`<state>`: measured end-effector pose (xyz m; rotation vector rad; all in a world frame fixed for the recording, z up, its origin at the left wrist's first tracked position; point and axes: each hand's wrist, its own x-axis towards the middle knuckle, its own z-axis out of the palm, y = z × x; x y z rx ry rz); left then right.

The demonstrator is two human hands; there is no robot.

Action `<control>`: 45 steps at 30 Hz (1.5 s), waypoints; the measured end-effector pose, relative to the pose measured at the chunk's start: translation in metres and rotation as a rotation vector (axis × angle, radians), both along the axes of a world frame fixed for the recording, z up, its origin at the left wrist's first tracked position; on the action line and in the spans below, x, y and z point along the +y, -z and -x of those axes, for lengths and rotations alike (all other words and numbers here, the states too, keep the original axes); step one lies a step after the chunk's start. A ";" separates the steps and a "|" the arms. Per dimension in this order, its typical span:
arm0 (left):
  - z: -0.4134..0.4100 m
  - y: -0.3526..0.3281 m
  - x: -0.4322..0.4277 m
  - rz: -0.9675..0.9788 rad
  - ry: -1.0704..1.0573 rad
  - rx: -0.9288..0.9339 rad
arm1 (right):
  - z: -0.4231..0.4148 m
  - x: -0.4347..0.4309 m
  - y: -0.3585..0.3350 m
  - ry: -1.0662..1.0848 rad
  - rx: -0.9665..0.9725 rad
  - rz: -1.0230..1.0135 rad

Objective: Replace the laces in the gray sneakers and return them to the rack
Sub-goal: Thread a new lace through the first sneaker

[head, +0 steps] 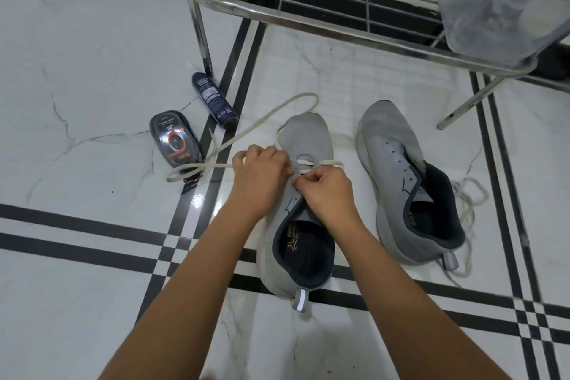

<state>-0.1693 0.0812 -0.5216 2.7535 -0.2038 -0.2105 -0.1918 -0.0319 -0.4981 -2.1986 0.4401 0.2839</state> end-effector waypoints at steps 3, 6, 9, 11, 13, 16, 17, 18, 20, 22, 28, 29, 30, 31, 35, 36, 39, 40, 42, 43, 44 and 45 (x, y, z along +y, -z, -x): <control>0.002 -0.003 0.022 -0.025 -0.224 -0.142 | 0.000 -0.002 0.001 0.027 -0.006 -0.026; 0.015 -0.005 0.051 0.160 -0.648 -0.115 | 0.000 0.002 0.000 0.022 0.015 -0.068; 0.024 0.004 0.038 0.130 -0.551 0.004 | 0.000 0.010 -0.002 -0.037 0.038 -0.047; 0.018 0.006 0.030 0.205 -0.495 0.043 | 0.000 0.011 -0.002 -0.028 0.040 -0.044; 0.004 0.003 0.026 0.386 -0.509 0.065 | -0.001 0.009 -0.003 -0.014 0.042 -0.048; -0.017 -0.007 0.020 0.600 -0.558 0.213 | -0.002 0.006 -0.002 -0.006 0.047 -0.053; -0.024 -0.009 0.016 0.639 -0.579 0.277 | -0.002 0.006 -0.002 -0.014 0.051 -0.048; -0.030 -0.011 0.013 0.642 -0.590 0.329 | -0.003 0.006 -0.002 -0.023 0.057 -0.040; -0.041 -0.013 0.008 0.651 -0.604 0.397 | -0.004 0.005 -0.003 -0.053 0.067 -0.028; -0.047 -0.013 0.006 0.738 -0.645 0.437 | -0.006 0.003 -0.007 -0.091 0.076 -0.017; -0.045 -0.021 0.012 0.893 -0.450 0.249 | -0.036 -0.004 -0.029 -0.334 -0.136 0.220; -0.045 -0.025 0.013 0.860 -0.351 0.239 | -0.044 -0.005 -0.035 -0.411 -0.176 0.250; -0.044 -0.028 0.014 0.806 -0.262 0.234 | -0.053 -0.006 -0.040 -0.495 -0.198 0.298; -0.043 -0.031 0.015 0.739 -0.191 0.228 | -0.061 -0.006 -0.045 -0.578 -0.194 0.360; -0.034 -0.040 0.022 0.488 -0.153 0.140 | -0.079 -0.015 -0.051 -0.744 -0.052 0.540; -0.031 -0.039 0.025 0.455 -0.197 0.106 | -0.079 -0.020 -0.053 -0.747 -0.013 0.522; -0.025 -0.027 0.035 0.450 -0.372 0.113 | -0.072 -0.040 -0.066 -0.667 0.075 0.394; -0.024 -0.023 0.036 0.415 -0.388 0.156 | -0.070 -0.047 -0.070 -0.627 0.098 0.331; -0.021 -0.021 0.031 0.332 -0.248 0.233 | -0.065 -0.051 -0.078 -0.605 0.131 0.234; -0.021 -0.026 0.026 0.389 -0.145 0.259 | -0.065 -0.050 -0.080 -0.620 0.142 0.212; -0.021 -0.035 0.019 0.505 -0.070 0.306 | -0.064 -0.047 -0.081 -0.636 0.151 0.196; -0.021 -0.047 0.014 0.650 -0.036 0.363 | -0.064 -0.043 -0.083 -0.649 0.158 0.183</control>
